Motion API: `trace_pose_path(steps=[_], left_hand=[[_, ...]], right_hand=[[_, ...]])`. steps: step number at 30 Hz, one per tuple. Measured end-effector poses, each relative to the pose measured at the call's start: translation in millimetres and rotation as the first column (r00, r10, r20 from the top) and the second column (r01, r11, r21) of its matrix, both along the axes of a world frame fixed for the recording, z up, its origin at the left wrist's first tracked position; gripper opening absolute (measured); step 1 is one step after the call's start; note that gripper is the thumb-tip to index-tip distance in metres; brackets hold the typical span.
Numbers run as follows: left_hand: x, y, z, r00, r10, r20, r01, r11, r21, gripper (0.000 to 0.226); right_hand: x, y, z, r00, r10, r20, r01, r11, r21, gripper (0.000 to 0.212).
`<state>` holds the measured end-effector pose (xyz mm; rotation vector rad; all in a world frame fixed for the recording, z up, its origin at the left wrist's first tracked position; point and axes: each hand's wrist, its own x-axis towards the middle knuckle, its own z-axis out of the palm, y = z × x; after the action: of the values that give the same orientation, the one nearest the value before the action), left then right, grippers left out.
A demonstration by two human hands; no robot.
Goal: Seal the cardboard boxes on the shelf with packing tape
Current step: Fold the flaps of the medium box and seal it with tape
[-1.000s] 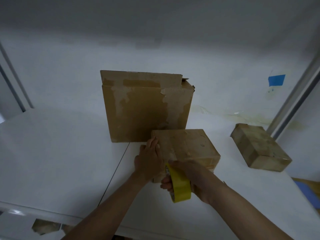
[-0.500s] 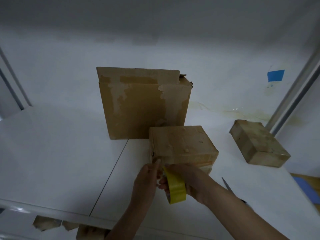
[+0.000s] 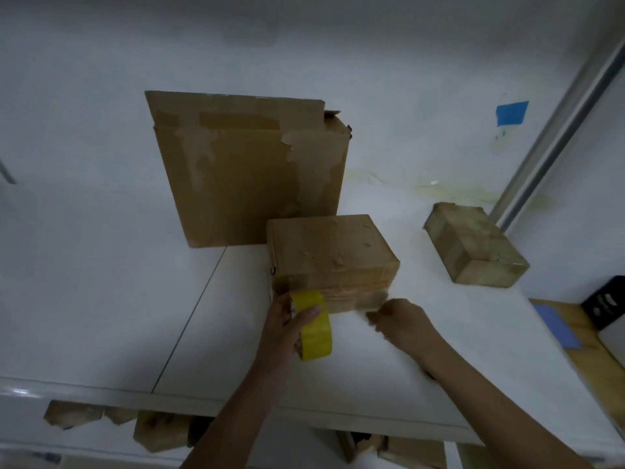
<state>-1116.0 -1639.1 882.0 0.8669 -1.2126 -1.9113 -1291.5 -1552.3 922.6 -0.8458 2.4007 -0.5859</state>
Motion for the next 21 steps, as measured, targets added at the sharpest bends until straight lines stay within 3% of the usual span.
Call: trace_pose_path(steps=[3, 7, 13, 16, 21], left_hand=[[0.3, 1.9, 3.5, 1.0, 0.017, -0.01, -0.017, 0.999, -0.032, 0.063], [-0.5, 3.3, 2.1, 1.0, 0.012, -0.022, -0.013, 1.0, -0.028, 0.067], [-1.6, 10.6, 3.5, 0.999, 0.014, -0.045, -0.015, 1.0, -0.022, 0.044], [-1.6, 9.1, 6.0, 0.999, 0.021, -0.036, -0.023, 0.999, -0.036, 0.041], [1.2, 8.4, 7.6, 0.999, 0.02, -0.031, -0.021, 0.999, -0.042, 0.068]], right_hand=[[-28.9, 31.7, -12.5, 0.943, 0.03, -0.33, 0.068, 0.957, 0.281, 0.029], [-43.8, 56.3, -16.9, 0.937, 0.057, -0.344, 0.117, 0.878, 0.465, 0.022], [-42.3, 60.1, -10.0, 0.949, 0.065, -0.309, 0.101, 0.865, 0.491, 0.014], [-41.7, 60.8, -7.8, 0.954, 0.062, -0.292, 0.104, 0.848, 0.52, 0.023], [-48.9, 63.7, -4.9, 0.954, -0.032, -0.297, 0.153, 0.906, 0.395, 0.028]])
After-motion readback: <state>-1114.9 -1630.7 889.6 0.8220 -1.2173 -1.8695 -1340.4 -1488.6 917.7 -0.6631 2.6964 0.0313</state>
